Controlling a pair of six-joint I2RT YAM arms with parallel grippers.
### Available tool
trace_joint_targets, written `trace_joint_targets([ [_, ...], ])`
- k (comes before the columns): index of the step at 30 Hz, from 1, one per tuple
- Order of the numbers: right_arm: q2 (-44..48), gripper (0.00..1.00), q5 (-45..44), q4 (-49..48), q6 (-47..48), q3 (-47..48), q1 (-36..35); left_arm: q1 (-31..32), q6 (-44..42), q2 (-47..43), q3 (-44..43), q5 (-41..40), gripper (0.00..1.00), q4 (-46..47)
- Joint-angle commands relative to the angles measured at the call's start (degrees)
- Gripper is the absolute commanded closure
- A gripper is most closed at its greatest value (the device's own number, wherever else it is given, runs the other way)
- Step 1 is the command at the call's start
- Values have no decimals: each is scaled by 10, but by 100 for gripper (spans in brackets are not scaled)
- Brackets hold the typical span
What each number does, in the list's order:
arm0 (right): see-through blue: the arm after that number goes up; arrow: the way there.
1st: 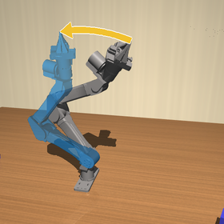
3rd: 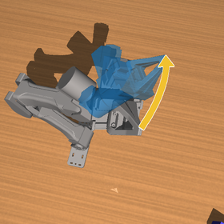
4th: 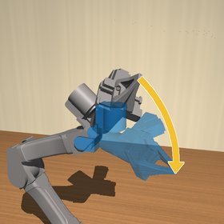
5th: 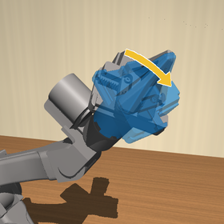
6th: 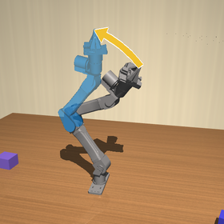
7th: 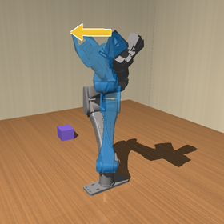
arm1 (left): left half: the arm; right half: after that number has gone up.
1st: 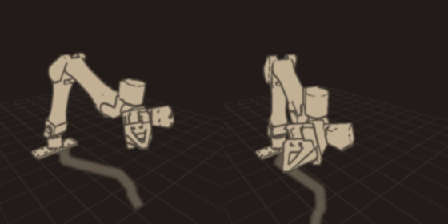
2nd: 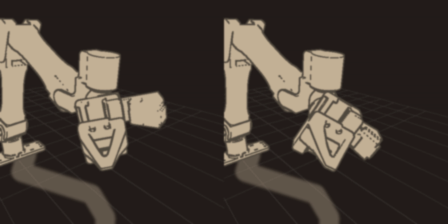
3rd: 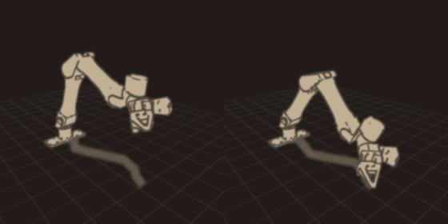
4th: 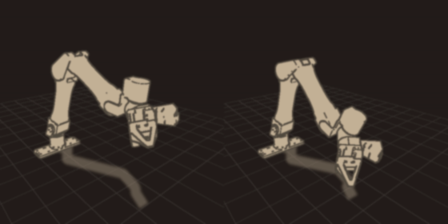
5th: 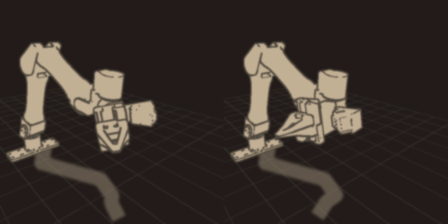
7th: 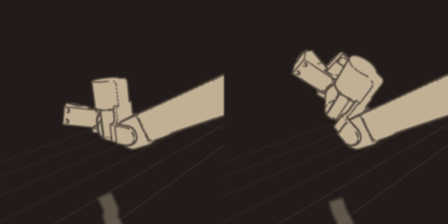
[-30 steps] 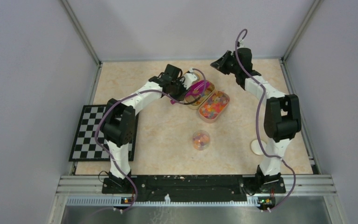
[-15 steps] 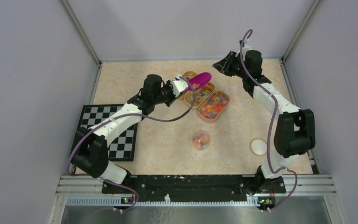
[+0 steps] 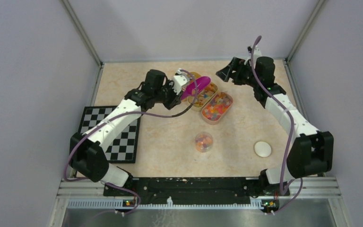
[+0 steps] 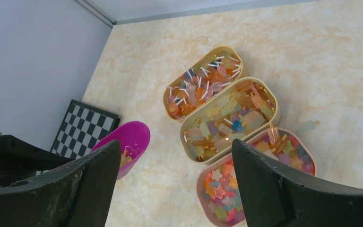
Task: Pack the candies
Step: Scoop the fake candies from the storage box, then place the fake candies in the packing bottle.
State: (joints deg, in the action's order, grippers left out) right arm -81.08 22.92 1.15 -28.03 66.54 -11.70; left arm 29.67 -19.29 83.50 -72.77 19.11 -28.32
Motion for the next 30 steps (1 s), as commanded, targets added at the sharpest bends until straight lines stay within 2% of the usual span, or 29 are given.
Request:
trace_joint_targets([
  [1, 66, 14, -18, 44, 32, -46, 4, 7, 85, -46, -34, 10, 100, -151],
  [4, 102, 14, -57, 59, 33, -79, 4, 9, 123, -72, -26, 8, 100, -191],
  [8, 130, 13, -105, 98, 34, -93, 4, 11, 175, -96, -11, 54, 100, -235],
  [12, 146, 13, -93, 134, 50, -99, 4, 21, 205, -99, -9, 83, 100, -282],
  [18, 179, 12, -77, 121, 52, -140, 4, 48, 232, -106, 1, 87, 100, -294],
  [22, 198, 12, -73, 118, 51, -160, 4, 88, 253, -85, 1, 97, 100, -298],
  [23, 206, 12, -69, 122, 54, -166, 4, 126, 266, -59, -12, 81, 100, -311],
  [25, 210, 12, -66, 129, 60, -166, 4, 149, 271, -35, -25, 82, 100, -326],
  [30, 226, 11, -71, 152, 78, -167, 4, 176, 273, 19, -55, 74, 100, -372],
])
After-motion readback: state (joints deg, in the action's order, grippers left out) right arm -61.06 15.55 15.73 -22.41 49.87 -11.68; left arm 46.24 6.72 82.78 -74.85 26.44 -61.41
